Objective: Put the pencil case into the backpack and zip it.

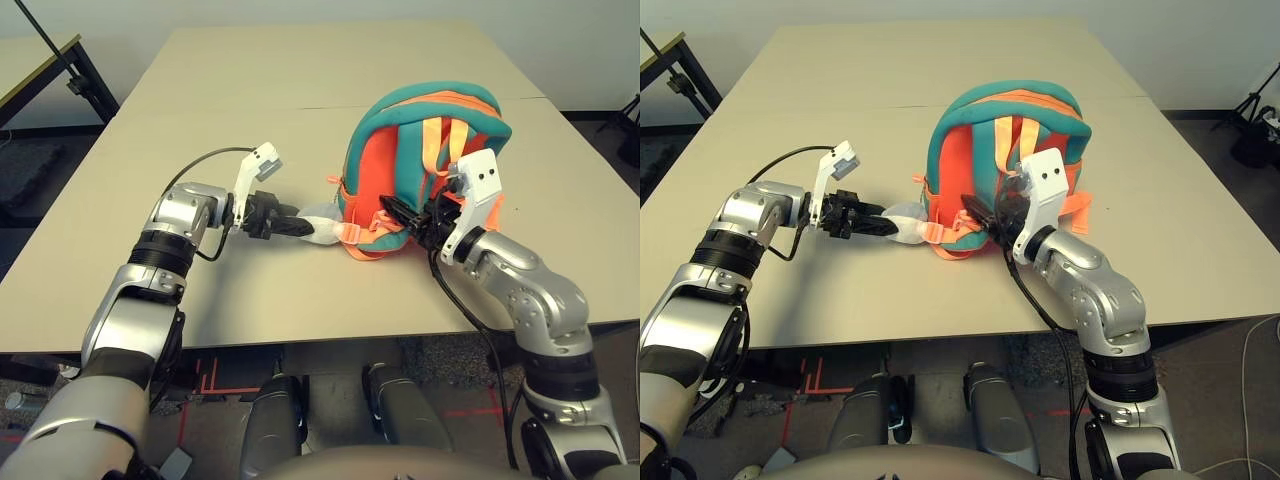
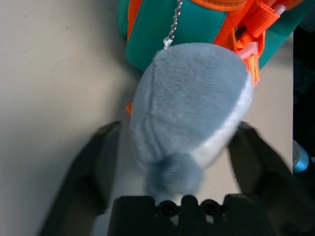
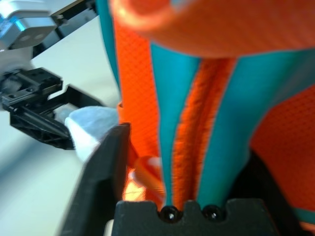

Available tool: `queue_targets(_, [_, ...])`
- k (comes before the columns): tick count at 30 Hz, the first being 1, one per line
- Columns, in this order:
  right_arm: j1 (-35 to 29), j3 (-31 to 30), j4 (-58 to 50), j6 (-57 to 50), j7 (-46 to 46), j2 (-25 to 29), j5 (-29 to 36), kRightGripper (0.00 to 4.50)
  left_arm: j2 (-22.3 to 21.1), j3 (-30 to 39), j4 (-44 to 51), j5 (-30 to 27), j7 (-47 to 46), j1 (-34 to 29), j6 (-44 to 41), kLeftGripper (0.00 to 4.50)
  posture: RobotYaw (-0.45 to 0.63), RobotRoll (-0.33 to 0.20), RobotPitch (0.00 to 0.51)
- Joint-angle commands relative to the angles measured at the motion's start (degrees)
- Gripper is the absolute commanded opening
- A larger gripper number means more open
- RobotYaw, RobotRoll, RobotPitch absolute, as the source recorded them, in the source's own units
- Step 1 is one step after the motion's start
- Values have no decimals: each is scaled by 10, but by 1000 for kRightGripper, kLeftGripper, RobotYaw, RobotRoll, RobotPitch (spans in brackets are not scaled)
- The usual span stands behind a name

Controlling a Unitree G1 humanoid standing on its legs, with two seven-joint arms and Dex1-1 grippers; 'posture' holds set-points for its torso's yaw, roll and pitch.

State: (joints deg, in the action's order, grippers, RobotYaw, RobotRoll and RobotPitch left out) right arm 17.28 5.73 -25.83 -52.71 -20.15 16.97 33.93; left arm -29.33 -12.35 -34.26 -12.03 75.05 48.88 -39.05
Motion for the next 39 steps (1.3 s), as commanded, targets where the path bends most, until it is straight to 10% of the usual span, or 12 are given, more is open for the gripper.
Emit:
queue_targets(1, [3,38,-40,-61,-1,24,57,4448,-1,-3,15,-1,0,-13,-7,4500,-270,0,93])
queue_targets(17, [-60,213,-32,-115,-82,203,219,4484,-16,16,24,-9,-2,-25,-9,4500,-302,0,90])
queue_targets(39, [-56,256,300,397,1,98,-54,4484,-16,289,107,-61,-322,-152,129,4500,-205,0,120])
